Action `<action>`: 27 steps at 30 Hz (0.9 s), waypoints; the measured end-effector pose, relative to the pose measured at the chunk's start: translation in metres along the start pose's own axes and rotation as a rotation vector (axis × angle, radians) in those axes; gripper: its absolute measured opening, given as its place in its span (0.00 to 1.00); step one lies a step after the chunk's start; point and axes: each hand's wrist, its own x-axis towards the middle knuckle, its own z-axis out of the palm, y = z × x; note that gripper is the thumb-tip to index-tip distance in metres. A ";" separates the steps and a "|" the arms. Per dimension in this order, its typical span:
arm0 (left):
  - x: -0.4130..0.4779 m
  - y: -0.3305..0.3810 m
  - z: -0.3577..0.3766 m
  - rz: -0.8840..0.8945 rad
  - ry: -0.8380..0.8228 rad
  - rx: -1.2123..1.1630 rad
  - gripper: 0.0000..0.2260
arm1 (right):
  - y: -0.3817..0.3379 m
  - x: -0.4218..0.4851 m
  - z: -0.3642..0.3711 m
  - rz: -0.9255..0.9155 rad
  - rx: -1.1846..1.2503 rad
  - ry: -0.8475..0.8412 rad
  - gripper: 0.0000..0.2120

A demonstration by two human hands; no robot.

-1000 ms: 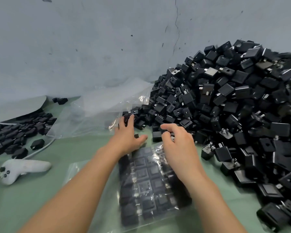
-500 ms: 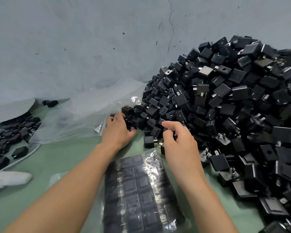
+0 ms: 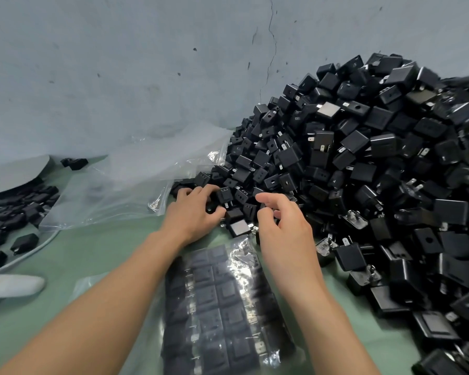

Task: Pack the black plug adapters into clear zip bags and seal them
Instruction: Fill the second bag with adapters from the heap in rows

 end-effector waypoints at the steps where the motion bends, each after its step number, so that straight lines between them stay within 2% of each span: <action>1: -0.001 -0.002 -0.002 0.014 -0.008 -0.072 0.21 | 0.000 0.000 0.000 0.002 0.003 0.002 0.14; 5: -0.006 -0.018 -0.011 0.083 0.015 -0.285 0.11 | 0.000 0.000 0.001 0.000 0.008 -0.002 0.14; 9: -0.012 -0.028 -0.024 0.144 0.020 -0.314 0.12 | 0.002 -0.001 0.000 0.003 0.013 -0.014 0.14; 11: -0.021 -0.035 -0.030 0.164 -0.041 -0.271 0.17 | 0.002 -0.001 -0.001 0.003 0.012 -0.014 0.14; 14: -0.037 -0.047 -0.034 0.184 -0.149 -0.180 0.30 | 0.001 0.000 -0.002 0.006 0.016 -0.011 0.14; 16: -0.044 -0.049 -0.032 0.198 -0.159 -0.132 0.36 | 0.001 -0.001 -0.001 0.003 0.017 -0.012 0.14; 18: -0.046 -0.045 -0.028 0.187 -0.110 -0.106 0.38 | 0.000 -0.002 0.000 0.000 0.011 -0.014 0.14; 22: -0.038 -0.033 -0.019 0.101 -0.024 -0.064 0.30 | 0.000 -0.004 0.001 -0.007 -0.013 -0.025 0.13; 27: -0.022 -0.019 -0.015 -0.025 -0.042 -0.005 0.27 | 0.001 -0.004 -0.001 -0.005 -0.009 -0.020 0.13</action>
